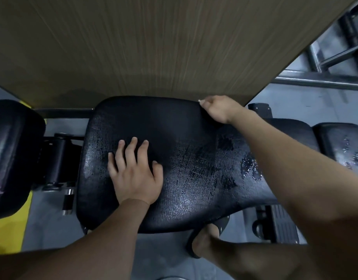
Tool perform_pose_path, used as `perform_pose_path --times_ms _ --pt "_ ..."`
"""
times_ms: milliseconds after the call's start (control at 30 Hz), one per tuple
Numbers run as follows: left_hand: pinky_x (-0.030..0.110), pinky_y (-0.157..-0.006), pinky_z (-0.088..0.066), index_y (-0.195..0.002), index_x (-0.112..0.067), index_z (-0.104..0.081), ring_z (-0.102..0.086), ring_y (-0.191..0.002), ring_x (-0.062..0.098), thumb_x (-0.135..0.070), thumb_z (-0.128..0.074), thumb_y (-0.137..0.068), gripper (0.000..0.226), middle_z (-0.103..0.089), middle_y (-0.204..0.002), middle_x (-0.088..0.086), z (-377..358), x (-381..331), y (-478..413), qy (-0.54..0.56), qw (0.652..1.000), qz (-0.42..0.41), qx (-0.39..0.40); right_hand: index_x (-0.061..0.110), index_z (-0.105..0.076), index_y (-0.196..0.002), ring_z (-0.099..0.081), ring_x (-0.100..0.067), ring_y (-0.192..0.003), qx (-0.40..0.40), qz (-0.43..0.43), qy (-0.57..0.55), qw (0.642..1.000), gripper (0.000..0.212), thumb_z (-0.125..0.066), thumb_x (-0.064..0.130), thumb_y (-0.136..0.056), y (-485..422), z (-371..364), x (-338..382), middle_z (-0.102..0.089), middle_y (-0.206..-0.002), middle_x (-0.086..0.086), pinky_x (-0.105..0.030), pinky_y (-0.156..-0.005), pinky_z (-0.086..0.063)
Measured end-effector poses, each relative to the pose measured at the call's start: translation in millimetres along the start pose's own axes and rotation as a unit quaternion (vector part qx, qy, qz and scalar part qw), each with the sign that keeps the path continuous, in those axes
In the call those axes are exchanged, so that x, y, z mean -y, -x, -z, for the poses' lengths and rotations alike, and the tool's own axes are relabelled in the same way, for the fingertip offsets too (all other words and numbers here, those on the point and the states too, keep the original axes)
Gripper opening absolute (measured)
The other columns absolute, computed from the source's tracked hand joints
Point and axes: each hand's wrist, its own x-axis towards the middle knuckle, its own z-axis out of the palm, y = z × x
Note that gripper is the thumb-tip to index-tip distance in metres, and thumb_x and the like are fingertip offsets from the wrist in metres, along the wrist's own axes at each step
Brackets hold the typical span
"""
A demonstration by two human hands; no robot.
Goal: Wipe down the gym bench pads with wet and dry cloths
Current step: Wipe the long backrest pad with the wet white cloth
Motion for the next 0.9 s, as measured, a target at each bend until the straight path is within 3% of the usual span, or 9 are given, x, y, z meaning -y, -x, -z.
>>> perform_pose_path --times_ms 67,267,500,633,700,800,900 --pt "0.057 -0.122 -0.013 -0.144 -0.024 -0.048 -0.021 -0.151 0.031 -0.042 -0.044 -0.087 0.059 -0.038 -0.156 0.003 -1 1 0 0.000 1.000 -0.002 0.000 0.016 -0.049 -0.150 -0.038 -0.029 -0.146 -0.007 -0.007 -0.013 1.000 0.057 -0.028 0.051 -0.109 13 -1 -21 -0.044 -0.157 -0.010 -0.031 -0.117 -0.028" --pt "0.058 -0.122 -0.013 -0.144 -0.023 -0.047 -0.021 -0.151 0.031 -0.041 -0.042 -0.088 0.060 -0.038 -0.156 0.004 -2 0 0 -0.003 1.000 0.002 -0.006 0.002 -0.049 -0.145 -0.042 -0.040 -0.141 -0.008 -0.123 0.002 0.992 0.073 -0.019 0.057 -0.107 26 5 -61 -0.044 -0.152 -0.027 -0.042 -0.115 -0.034" --pt "0.058 -0.121 -0.013 -0.143 -0.023 -0.048 -0.022 -0.150 0.031 -0.040 -0.044 -0.087 0.058 -0.038 -0.155 0.004 -2 0 2 0.003 1.000 -0.001 -0.013 0.022 -0.054 -0.145 -0.042 -0.035 -0.142 -0.066 -0.047 -0.048 0.996 0.054 -0.026 0.050 -0.109 40 -11 -56 -0.050 -0.152 -0.013 -0.040 -0.115 -0.034" --pt "0.057 -0.122 -0.013 -0.143 -0.023 -0.048 -0.022 -0.150 0.031 -0.041 -0.044 -0.087 0.059 -0.038 -0.155 0.004 -3 0 1 -0.002 1.000 -0.002 -0.015 0.002 -0.060 -0.117 -0.051 -0.046 -0.125 -0.066 -0.141 -0.017 0.988 0.045 -0.024 0.029 -0.111 47 -2 -82 -0.056 -0.137 -0.028 -0.046 -0.103 -0.043" --pt "0.057 -0.122 -0.013 -0.143 -0.023 -0.048 -0.022 -0.150 0.031 -0.041 -0.043 -0.086 0.059 -0.039 -0.155 0.003 -3 0 1 0.000 1.000 0.002 -0.018 0.003 -0.058 -0.106 -0.054 -0.046 -0.119 -0.078 -0.168 -0.003 0.983 0.041 -0.024 0.027 -0.106 40 -3 -72 -0.058 -0.131 -0.027 -0.046 -0.098 -0.045" --pt "0.057 -0.121 -0.014 -0.142 -0.023 -0.049 -0.022 -0.150 0.030 -0.041 -0.043 -0.086 0.059 -0.038 -0.156 0.003 -3 0 1 0.004 1.000 0.002 -0.016 0.003 -0.063 -0.117 -0.055 -0.043 -0.120 -0.094 -0.135 -0.001 0.986 0.049 -0.027 0.035 -0.105 30 -12 -54 -0.060 -0.131 -0.026 -0.044 -0.094 -0.042" --pt "0.057 -0.121 -0.014 -0.143 -0.024 -0.048 -0.022 -0.150 0.030 -0.041 -0.043 -0.087 0.059 -0.038 -0.156 0.003 -2 1 1 0.002 1.000 -0.001 -0.014 0.016 -0.063 -0.132 -0.052 -0.040 -0.129 -0.091 -0.099 -0.002 0.991 0.048 -0.030 0.042 -0.107 42 -10 -66 -0.058 -0.141 -0.020 -0.043 -0.103 -0.042"
